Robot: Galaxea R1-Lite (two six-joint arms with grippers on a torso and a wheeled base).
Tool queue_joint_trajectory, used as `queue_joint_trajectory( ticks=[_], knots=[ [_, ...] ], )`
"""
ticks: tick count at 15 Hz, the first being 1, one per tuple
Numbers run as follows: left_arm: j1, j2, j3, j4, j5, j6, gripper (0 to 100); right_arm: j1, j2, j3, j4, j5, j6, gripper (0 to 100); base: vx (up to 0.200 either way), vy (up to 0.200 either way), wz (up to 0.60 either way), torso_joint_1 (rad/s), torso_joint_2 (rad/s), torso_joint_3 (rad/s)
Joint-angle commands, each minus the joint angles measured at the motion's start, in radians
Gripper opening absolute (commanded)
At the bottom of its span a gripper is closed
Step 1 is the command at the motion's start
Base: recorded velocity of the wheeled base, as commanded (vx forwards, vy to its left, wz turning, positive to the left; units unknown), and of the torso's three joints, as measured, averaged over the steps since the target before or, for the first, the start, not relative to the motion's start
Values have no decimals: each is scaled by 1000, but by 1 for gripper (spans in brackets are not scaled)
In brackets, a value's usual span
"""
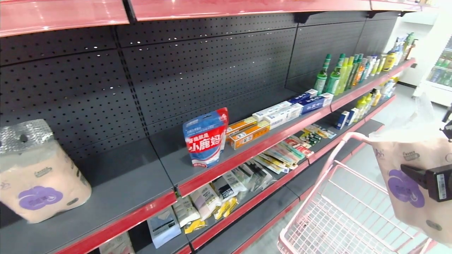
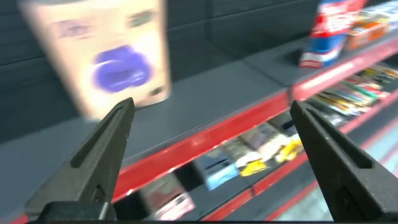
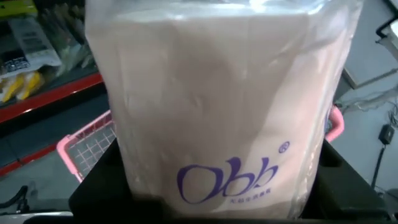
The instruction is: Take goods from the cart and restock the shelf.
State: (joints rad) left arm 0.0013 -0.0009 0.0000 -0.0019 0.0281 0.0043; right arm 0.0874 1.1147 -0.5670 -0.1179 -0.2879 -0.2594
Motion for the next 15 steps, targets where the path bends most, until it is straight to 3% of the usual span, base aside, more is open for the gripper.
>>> queue_joint_trajectory(
  ticks=[1, 11, 15],
  knots=[
    [0, 1, 0, -1, 1, 0, 100, 2, -32, 21, 1, 4, -12, 0, 0, 0, 600, 7, 2, -2],
    [0, 1, 0, -1, 0, 0, 100, 6, -159, 93, 1, 6, -38, 0, 0, 0, 600, 3, -1, 5],
    [0, 1, 0, -1, 0, 0, 100, -57, -288, 157, 12, 4, -41, 0, 0, 0, 0, 0, 0, 0]
  ],
)
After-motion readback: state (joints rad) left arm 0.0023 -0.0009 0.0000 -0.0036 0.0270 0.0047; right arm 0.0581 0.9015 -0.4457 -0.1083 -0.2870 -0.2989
